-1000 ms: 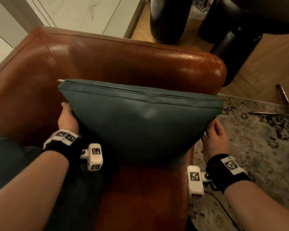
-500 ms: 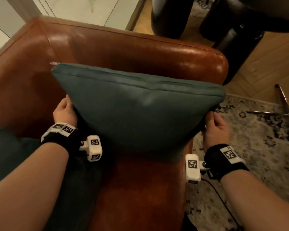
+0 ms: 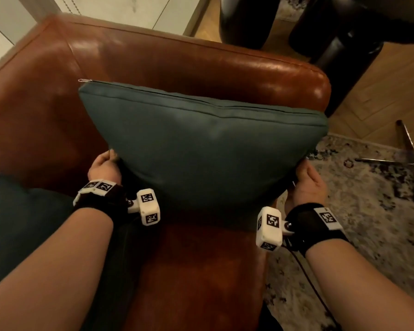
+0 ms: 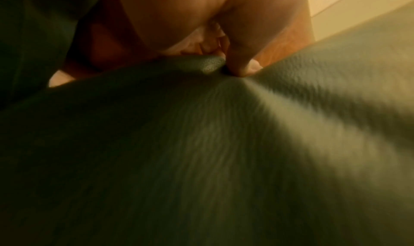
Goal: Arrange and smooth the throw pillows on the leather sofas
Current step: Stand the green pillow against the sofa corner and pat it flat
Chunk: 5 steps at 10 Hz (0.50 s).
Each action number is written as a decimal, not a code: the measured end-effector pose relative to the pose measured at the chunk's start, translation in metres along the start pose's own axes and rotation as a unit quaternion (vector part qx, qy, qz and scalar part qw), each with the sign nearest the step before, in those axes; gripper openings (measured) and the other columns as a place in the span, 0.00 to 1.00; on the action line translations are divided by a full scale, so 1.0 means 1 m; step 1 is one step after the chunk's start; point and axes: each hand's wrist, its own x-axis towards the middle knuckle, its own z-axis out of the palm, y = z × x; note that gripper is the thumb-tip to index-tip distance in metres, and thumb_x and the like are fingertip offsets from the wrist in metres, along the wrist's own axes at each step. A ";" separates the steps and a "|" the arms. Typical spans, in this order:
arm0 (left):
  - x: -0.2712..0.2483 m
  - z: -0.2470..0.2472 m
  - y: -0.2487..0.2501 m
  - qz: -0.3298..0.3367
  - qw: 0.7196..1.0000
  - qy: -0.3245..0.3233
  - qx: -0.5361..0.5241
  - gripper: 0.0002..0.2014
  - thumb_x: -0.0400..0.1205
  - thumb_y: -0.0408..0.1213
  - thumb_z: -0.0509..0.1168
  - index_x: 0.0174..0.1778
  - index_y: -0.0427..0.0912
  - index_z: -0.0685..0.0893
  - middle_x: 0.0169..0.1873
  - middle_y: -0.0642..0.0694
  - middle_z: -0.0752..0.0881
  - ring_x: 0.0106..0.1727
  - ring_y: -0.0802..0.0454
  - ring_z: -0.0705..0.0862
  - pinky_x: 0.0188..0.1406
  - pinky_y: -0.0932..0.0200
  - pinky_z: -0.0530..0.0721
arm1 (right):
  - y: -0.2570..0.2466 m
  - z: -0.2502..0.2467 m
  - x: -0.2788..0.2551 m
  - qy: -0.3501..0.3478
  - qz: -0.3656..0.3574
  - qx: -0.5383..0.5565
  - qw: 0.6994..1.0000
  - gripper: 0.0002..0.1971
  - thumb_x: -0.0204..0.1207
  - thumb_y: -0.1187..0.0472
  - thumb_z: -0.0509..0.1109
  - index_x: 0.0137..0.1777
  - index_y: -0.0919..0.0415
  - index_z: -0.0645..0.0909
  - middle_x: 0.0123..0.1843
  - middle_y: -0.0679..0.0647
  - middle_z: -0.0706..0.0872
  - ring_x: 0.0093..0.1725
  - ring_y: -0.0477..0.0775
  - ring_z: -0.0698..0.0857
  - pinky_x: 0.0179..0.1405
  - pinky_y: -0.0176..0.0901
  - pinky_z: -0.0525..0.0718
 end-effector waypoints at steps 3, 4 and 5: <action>-0.015 0.007 -0.015 -0.109 0.994 -0.016 -0.019 0.25 0.84 0.33 0.64 0.79 0.37 0.69 0.77 0.38 0.73 0.76 0.37 0.73 0.75 0.51 0.70 | 0.041 -0.042 -0.006 -0.040 0.143 -0.050 0.988 0.15 0.86 0.52 0.62 0.69 0.46 0.80 0.66 0.47 0.85 0.65 0.48 0.84 0.54 0.44 0.82; -0.031 0.011 -0.005 -0.122 0.990 -0.055 0.040 0.24 0.86 0.32 0.60 0.80 0.35 0.68 0.78 0.35 0.72 0.77 0.37 0.72 0.63 0.55 0.78 | 0.046 -0.032 -0.013 -0.003 0.176 -0.054 0.983 0.23 0.80 0.52 0.70 0.75 0.48 0.76 0.74 0.52 0.81 0.69 0.53 0.81 0.63 0.51 0.83; -0.014 0.006 -0.012 -0.055 0.998 -0.017 0.001 0.22 0.90 0.34 0.51 0.81 0.39 0.70 0.77 0.37 0.75 0.76 0.39 0.75 0.61 0.54 0.81 | 0.032 -0.016 -0.014 0.056 0.169 -0.045 0.983 0.20 0.81 0.59 0.70 0.73 0.55 0.79 0.70 0.56 0.83 0.69 0.58 0.81 0.72 0.57 0.79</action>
